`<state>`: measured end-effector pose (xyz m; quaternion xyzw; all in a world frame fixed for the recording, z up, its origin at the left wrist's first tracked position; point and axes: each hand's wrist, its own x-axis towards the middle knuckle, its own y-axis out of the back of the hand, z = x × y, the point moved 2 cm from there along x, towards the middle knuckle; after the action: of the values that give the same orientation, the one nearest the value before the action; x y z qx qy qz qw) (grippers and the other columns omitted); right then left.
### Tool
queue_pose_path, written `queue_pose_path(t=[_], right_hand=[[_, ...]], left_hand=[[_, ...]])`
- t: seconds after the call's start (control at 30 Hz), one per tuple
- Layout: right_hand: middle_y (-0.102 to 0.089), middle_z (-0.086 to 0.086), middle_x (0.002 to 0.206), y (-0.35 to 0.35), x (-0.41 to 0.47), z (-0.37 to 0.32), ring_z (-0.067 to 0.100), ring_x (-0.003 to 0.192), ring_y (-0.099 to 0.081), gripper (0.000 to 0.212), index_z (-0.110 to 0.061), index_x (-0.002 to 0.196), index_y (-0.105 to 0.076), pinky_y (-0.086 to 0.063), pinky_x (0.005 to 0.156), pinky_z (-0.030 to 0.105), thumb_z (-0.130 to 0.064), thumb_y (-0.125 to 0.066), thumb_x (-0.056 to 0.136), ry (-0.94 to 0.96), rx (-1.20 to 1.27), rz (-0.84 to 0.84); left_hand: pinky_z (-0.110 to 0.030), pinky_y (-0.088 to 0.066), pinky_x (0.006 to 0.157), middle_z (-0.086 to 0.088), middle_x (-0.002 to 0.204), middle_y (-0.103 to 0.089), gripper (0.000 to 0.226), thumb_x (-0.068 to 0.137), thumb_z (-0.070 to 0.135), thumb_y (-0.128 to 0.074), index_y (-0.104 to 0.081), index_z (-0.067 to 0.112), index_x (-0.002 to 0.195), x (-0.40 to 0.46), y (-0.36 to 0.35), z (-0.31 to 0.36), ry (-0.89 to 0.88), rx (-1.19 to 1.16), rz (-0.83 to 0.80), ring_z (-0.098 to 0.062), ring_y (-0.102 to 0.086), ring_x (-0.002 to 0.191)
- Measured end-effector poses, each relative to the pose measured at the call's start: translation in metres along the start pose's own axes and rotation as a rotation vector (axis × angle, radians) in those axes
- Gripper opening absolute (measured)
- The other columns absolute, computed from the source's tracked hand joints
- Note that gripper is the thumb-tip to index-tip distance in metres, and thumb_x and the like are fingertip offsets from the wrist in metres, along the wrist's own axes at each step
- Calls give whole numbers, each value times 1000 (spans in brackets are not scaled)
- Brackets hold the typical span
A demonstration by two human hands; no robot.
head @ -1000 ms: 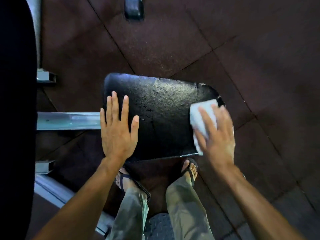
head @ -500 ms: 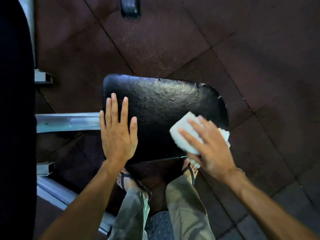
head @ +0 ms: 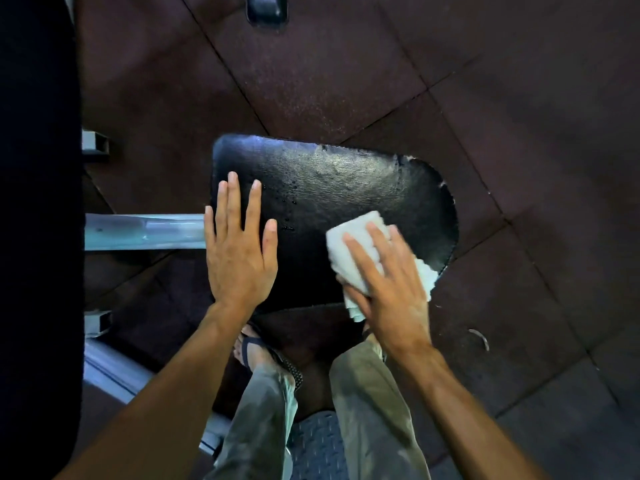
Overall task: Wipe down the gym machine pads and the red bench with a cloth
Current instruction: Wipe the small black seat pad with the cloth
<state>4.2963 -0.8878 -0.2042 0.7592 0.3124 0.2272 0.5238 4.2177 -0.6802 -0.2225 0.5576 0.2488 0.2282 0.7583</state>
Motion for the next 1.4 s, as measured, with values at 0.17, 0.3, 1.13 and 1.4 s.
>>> queue_pose_path(t=[0.17, 0.3, 1.13, 1.4], right_hand=[[-52, 16, 145, -5, 72, 11, 40, 139, -42, 49, -21, 138, -57, -39, 113, 52, -47, -59, 96, -288, 9, 235], [-56, 17, 141, -27, 104, -44, 44, 135, -46, 51, -19, 136, -60, -44, 107, 56, -47, -62, 93, -319, 44, 245], [-24, 10, 164, -4, 59, 38, 30, 153, -18, 50, -24, 152, -38, -16, 124, 46, -40, -38, 105, -238, -114, 111], [-30, 8, 163, -6, 58, 44, 28, 153, -22, 46, -24, 150, -42, -18, 124, 44, -34, -38, 105, -221, -65, 148]], left_hand=[[-46, -10, 126, -6, 166, -2, 57, 104, 40, -26, -12, 23, 157, -1, -1, 2, -2, 11, 8, -21, -1, 154], [-46, -10, 126, -7, 166, -4, 56, 104, 39, -24, -13, 22, 157, 0, -1, 1, -4, 5, 5, -21, -3, 154], [-58, -21, 120, -17, 159, -24, 52, 90, 24, -60, -49, 15, 140, 16, 20, 11, -116, -210, 54, -39, -9, 150], [-50, -24, 122, -15, 151, -39, 46, 91, 26, -60, -56, 14, 135, 27, 2, 82, -388, -241, 35, -35, -22, 147]])
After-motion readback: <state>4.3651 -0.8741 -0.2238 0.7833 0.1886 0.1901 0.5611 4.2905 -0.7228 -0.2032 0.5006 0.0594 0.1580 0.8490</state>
